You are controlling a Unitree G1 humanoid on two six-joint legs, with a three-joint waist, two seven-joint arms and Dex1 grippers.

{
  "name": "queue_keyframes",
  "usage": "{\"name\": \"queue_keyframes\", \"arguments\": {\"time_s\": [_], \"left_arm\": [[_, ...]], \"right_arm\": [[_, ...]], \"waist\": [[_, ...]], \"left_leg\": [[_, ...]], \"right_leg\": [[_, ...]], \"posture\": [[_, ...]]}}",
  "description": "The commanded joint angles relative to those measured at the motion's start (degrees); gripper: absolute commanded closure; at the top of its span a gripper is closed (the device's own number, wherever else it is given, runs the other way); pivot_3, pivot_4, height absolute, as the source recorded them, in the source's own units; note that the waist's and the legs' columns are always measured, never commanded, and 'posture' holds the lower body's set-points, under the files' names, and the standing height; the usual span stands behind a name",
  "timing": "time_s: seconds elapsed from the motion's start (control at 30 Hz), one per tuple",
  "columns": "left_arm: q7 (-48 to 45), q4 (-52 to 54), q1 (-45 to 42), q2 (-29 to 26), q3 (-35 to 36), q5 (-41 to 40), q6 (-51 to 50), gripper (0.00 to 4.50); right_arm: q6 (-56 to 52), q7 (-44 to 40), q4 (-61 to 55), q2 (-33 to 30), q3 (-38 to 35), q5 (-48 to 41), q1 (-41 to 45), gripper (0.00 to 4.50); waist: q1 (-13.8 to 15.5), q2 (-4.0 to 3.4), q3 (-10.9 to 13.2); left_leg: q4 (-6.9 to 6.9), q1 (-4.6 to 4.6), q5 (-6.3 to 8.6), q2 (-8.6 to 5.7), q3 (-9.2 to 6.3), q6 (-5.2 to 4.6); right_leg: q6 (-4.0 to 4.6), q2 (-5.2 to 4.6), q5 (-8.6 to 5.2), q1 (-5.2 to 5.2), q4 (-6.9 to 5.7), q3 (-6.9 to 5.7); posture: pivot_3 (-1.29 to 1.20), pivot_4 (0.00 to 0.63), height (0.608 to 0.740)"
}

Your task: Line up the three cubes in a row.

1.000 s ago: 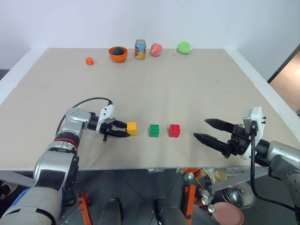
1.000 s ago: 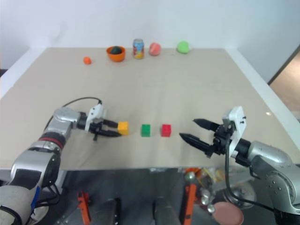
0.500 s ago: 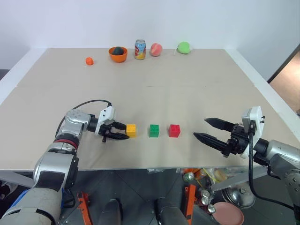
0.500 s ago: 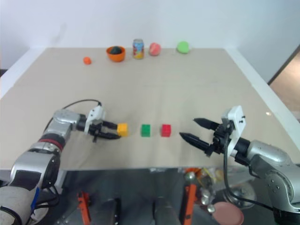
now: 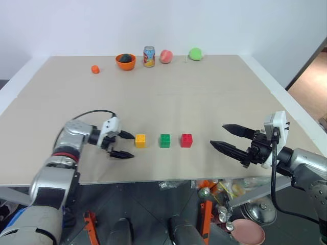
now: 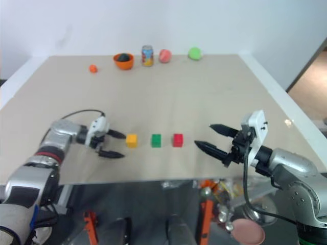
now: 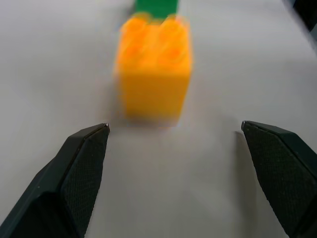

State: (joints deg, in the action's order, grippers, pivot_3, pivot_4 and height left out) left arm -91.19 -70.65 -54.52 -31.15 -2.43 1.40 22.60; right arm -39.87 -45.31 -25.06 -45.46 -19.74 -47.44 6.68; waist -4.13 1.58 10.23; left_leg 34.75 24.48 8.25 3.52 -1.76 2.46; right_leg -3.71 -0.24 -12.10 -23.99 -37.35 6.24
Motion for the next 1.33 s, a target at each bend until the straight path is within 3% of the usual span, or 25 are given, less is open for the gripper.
{"name": "queue_keyframes", "arguments": {"time_s": [0.03, 0.23, 0.33, 0.53, 0.7, 1.0, 1.33], "left_arm": [[0.51, 1.25, 1.18, -3.06, 0.81, -0.27, 0.98, 0.06], [-1.31, 8.62, 6.22, -7.11, 1.28, -6.43, -1.72, 0.06], [-0.40, 16.00, 10.27, -7.63, 5.02, -10.70, -7.64, 0.06], [22.01, 41.37, 22.44, -3.00, 18.22, -24.06, -25.91, 0.06], [40.30, 61.02, 32.49, 3.36, 24.05, -30.63, -37.06, 0.06], [58.15, 75.68, 44.77, 7.01, 25.80, -31.25, -44.45, 0.06], [71.14, 84.53, 48.88, 12.61, 23.26, -29.64, -46.81, 0.06]], "right_arm": [[0.36, -1.26, -0.12, -0.91, 0.49, -0.34, 2.08, 0.00], [0.89, -3.23, 1.90, -1.70, 1.26, 0.65, 3.50, 0.00], [2.06, -2.79, 4.39, -1.30, 1.40, 2.46, 4.72, 0.00], [5.62, 7.98, 13.38, 4.98, 1.34, 9.43, 10.11, 0.00], [7.38, 13.74, 18.77, 9.66, 2.56, 14.34, 11.90, 0.00], [13.67, 24.99, 25.77, 18.12, 3.10, 23.00, 13.42, 0.00], [16.06, 31.47, 26.97, 24.09, 4.36, 26.67, 14.23, 0.00]], "waist": [[-0.07, 0.00, 0.00], [-0.09, 0.00, 0.00], [-0.09, -0.01, 0.01], [-0.09, 0.01, 0.02], [-0.07, 0.01, 0.02], [-0.14, 0.01, 0.02], [-0.15, 0.01, 0.02]], "left_leg": [[-0.07, 0.03, 0.00, 0.00, 0.00, 0.00], [-0.15, 0.34, 0.02, -0.01, 0.00, 0.03], [-0.20, 0.39, 0.04, -0.01, 0.00, 0.05], [-0.13, 0.39, 0.03, 0.00, 0.00, 0.04], [-0.13, 0.32, 0.03, 0.00, 0.03, 0.05], [-0.15, 0.24, 0.02, -0.01, 0.06, 0.06], [-0.16, 0.23, 0.02, -0.02, 0.12, 0.07]], "right_leg": [[-0.02, 0.00, -0.05, -0.04, 0.00, 0.00], [-0.16, 0.00, -0.31, -0.27, 0.00, 0.04], [-0.15, 0.00, -0.37, -0.33, 0.00, 0.05], [-0.17, -0.01, -0.31, -0.33, -0.04, 0.04], [-0.20, -0.02, -0.30, -0.28, -0.05, 0.06], [-0.16, 0.02, -0.28, -0.26, -0.05, 0.12], [-0.16, 0.02, -0.28, -0.25, -0.04, 0.17]], "posture": [[0.00, 0.150, 0.740], [0.00, 0.150, 0.740], [0.00, 0.150, 0.740], [0.00, 0.150, 0.740], [0.00, 0.150, 0.740], [0.00, 0.150, 0.740], [0.00, 0.150, 0.740]]}}
